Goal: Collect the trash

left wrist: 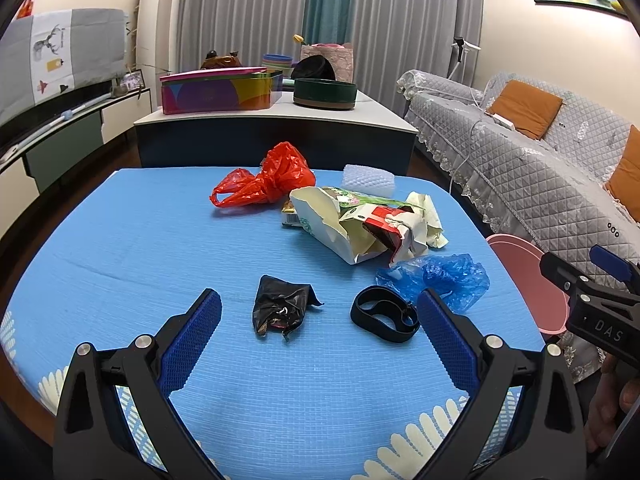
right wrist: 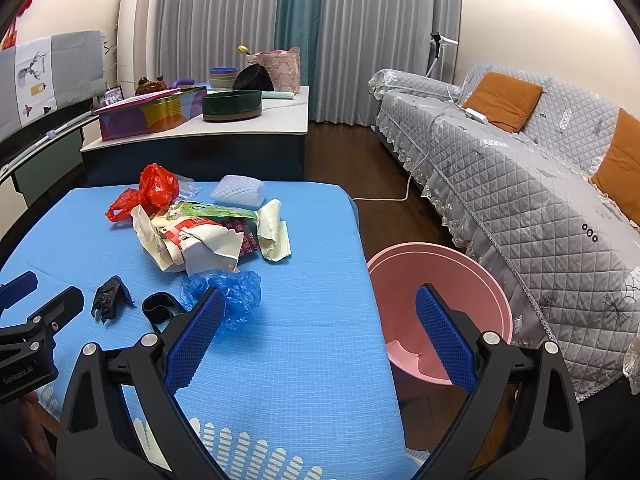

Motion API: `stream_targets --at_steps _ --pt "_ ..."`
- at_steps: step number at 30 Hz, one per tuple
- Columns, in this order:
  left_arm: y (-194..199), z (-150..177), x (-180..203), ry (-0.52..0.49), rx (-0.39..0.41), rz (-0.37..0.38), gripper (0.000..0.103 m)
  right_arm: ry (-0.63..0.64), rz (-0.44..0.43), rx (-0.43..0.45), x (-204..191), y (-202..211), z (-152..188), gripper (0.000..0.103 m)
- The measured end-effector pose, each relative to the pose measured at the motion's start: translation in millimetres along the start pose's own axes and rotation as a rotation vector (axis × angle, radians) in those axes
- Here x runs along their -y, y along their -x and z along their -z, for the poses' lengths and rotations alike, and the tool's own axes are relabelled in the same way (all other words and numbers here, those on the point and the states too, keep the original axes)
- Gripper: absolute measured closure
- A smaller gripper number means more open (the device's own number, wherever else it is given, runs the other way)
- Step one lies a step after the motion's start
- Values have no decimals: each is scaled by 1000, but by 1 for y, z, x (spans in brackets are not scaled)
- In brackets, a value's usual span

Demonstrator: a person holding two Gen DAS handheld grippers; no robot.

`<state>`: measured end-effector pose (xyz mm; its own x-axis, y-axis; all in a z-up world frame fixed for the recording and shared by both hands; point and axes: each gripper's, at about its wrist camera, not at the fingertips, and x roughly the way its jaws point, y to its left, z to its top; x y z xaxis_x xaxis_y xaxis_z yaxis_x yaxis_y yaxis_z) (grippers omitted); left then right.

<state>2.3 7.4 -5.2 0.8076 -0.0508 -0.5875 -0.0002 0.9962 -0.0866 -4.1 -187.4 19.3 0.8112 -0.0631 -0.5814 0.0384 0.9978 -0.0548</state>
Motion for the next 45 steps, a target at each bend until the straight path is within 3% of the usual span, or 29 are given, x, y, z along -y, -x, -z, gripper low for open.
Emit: stream_targets --at_steps 29,37,45 --pt "-1 2 2 4 0 5 8 -8 2 11 0 2 -2 11" --pt "-3 3 -1 16 -8 -1 8 -25 -39 -4 -2 -4 -2 19" --pt "-17 8 -21 79 -50 -46 18 7 -86 -40 -21 -25 -2 24"
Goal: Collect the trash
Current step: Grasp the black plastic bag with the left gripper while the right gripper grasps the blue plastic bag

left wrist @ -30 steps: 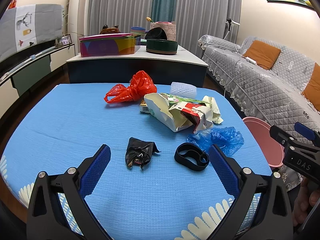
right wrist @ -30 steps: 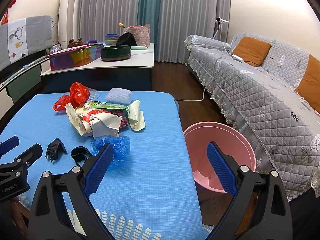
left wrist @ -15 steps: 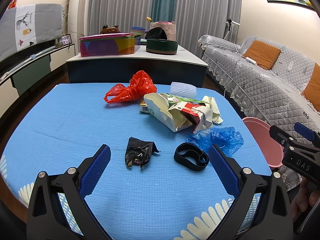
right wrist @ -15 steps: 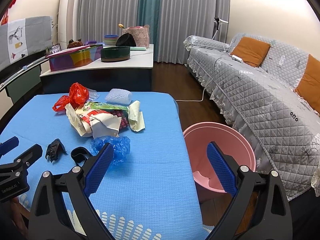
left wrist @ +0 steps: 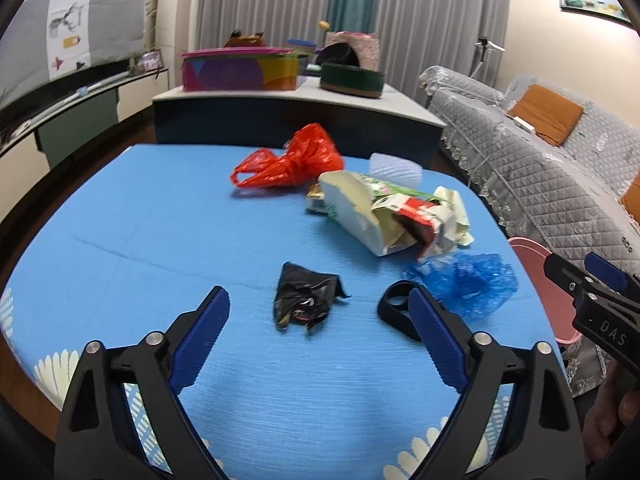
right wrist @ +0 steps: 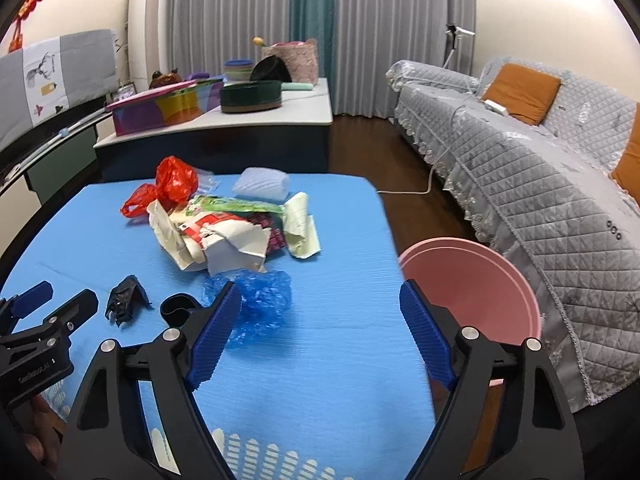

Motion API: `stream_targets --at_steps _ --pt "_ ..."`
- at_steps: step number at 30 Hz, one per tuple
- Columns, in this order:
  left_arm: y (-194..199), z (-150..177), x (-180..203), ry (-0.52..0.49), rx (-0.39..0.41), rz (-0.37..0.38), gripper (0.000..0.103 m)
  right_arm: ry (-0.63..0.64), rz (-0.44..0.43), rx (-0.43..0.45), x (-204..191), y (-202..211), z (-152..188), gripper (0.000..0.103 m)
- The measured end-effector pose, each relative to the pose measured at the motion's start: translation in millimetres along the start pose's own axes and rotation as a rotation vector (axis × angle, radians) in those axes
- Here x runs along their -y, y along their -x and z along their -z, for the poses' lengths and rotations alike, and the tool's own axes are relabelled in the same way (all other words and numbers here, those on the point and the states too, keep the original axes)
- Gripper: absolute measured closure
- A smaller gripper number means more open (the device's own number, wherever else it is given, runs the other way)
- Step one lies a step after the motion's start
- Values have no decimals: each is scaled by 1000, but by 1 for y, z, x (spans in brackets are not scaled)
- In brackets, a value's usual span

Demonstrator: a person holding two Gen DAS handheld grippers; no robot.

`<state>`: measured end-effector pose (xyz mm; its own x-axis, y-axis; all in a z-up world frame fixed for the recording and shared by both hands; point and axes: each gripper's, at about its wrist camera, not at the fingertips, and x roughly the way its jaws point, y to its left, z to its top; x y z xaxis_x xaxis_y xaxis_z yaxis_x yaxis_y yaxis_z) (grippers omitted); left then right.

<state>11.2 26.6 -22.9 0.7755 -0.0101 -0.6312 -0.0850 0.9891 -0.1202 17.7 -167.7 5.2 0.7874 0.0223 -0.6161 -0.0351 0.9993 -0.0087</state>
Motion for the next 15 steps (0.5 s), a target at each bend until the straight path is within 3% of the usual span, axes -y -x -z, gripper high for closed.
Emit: stream_targets --at_steps 5,15 --pt "-13 2 -7 16 -35 -16 23 0 -25 -38 -5 -22 -2 27" --pt "-49 -3 -13 42 -100 -38 23 -1 -79 -117 -11 -61 0 29"
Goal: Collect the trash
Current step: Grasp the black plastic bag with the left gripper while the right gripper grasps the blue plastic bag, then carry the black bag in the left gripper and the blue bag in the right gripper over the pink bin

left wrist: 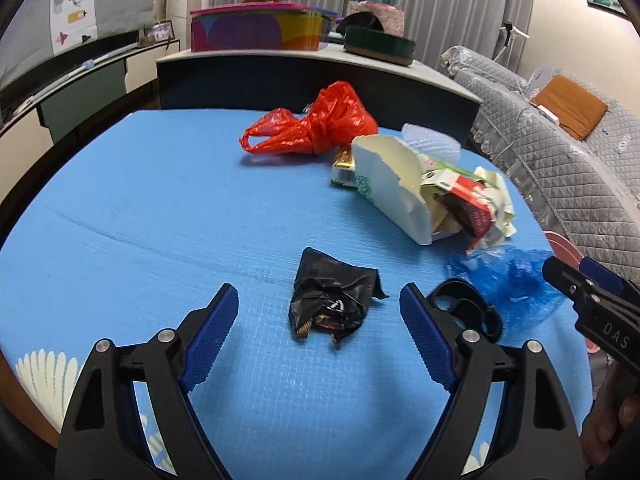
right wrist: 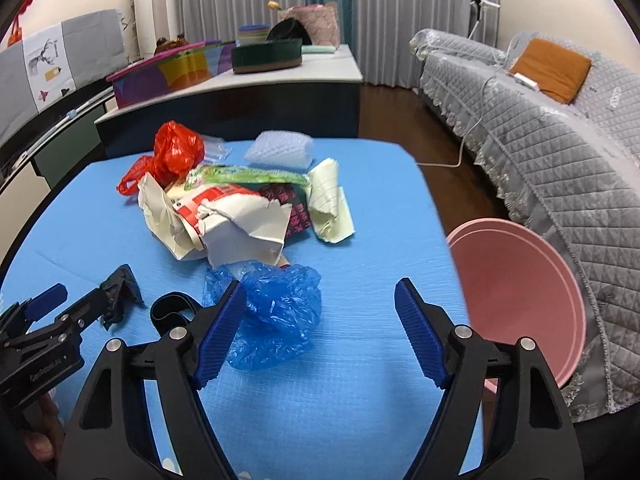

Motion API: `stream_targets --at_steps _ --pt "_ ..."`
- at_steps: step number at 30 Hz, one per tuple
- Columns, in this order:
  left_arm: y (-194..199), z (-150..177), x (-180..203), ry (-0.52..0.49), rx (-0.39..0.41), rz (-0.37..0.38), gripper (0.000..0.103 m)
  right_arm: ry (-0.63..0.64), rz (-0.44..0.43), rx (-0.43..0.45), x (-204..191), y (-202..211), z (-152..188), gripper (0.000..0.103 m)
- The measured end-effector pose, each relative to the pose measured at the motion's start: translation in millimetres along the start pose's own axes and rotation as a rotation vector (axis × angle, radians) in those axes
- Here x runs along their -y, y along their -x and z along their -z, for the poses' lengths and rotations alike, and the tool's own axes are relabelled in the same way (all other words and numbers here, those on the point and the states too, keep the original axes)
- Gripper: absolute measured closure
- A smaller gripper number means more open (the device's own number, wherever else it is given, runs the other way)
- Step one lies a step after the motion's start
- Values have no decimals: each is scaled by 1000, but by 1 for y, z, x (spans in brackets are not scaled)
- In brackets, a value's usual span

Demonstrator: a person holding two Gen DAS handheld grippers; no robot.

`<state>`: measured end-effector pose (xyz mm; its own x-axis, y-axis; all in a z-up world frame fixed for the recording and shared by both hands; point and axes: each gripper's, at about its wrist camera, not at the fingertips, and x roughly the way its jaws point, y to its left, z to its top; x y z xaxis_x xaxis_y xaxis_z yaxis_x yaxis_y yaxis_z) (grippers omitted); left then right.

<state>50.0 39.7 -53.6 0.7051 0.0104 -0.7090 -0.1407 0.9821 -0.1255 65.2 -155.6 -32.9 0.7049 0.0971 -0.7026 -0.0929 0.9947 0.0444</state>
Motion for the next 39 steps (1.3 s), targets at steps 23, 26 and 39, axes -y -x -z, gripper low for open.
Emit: stream_targets --at_steps 23,26,39 --pt "-14 -3 2 -5 -48 -44 58 -14 -61 -3 9 5 1 99" --pt "-9 -5 4 -15 -31 -36 58 -17 -51 28 12 16 -1 100" --pt "17 -11 22 -54 42 13 58 -28 -12 138 27 63 -2 101"
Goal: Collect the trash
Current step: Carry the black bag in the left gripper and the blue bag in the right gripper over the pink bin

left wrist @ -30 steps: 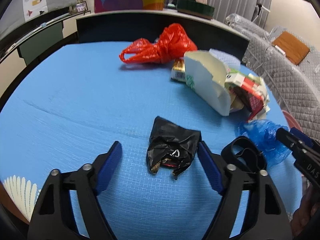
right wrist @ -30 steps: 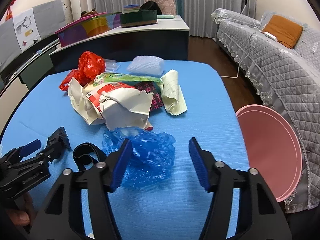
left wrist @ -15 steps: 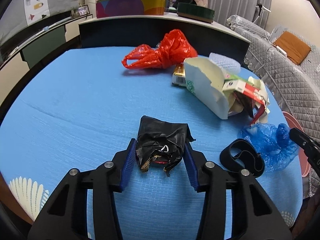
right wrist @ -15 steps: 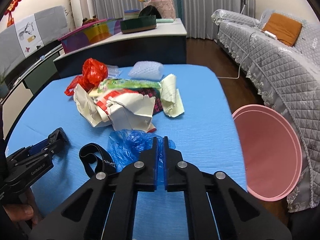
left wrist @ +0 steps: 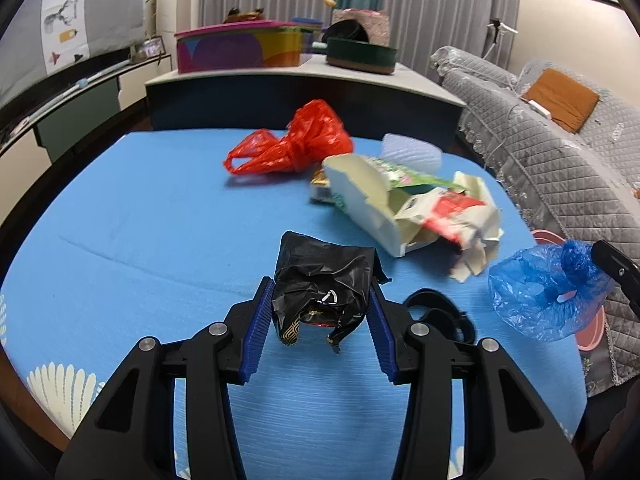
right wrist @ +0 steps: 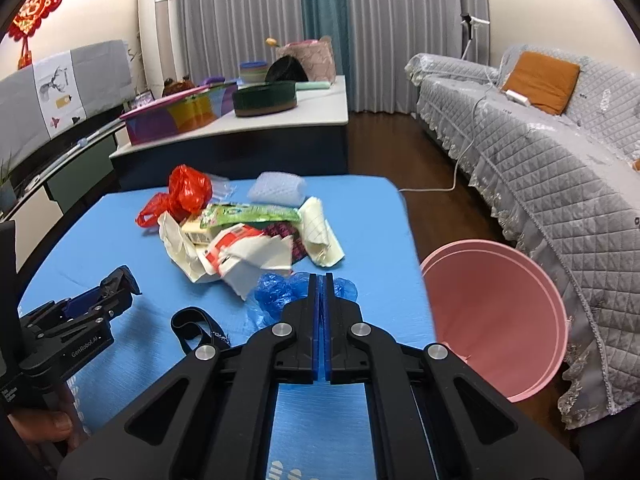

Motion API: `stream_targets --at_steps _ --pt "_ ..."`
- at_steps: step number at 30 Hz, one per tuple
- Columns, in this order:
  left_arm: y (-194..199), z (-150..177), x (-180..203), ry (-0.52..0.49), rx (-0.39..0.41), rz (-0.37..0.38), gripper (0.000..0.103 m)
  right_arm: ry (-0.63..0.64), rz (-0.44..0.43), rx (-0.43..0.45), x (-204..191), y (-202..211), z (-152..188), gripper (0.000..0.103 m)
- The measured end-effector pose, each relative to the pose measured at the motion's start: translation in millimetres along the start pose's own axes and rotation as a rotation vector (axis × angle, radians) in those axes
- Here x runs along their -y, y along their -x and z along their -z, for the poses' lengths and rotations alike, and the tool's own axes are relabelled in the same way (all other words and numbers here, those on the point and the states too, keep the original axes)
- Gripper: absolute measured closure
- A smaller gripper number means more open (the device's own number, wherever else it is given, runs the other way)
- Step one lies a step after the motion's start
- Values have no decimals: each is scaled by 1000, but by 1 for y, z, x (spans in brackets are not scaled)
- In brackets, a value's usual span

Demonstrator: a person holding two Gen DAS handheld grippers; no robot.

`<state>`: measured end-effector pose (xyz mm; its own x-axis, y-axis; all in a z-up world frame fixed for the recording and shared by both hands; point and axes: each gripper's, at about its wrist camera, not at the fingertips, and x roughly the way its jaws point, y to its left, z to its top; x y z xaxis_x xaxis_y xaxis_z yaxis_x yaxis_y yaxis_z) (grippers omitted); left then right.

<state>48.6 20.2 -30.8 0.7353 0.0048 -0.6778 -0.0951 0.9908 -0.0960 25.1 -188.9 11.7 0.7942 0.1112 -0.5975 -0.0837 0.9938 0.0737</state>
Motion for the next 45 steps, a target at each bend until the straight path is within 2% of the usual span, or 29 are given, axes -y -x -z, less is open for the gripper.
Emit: stream_targets --at_steps 15,25,36,45 --pt "31 -4 43 -75 69 77 58 -76 83 83 44 36 -10 102" --pt "42 -13 95 -127 95 147 58 -134 143 124 83 51 -14 102" --pt "34 -18 164 -204 94 230 58 -261 254 152 153 60 -20 102" --pt "15 -27 213 -247 89 284 58 -353 287 139 193 52 -18 102"
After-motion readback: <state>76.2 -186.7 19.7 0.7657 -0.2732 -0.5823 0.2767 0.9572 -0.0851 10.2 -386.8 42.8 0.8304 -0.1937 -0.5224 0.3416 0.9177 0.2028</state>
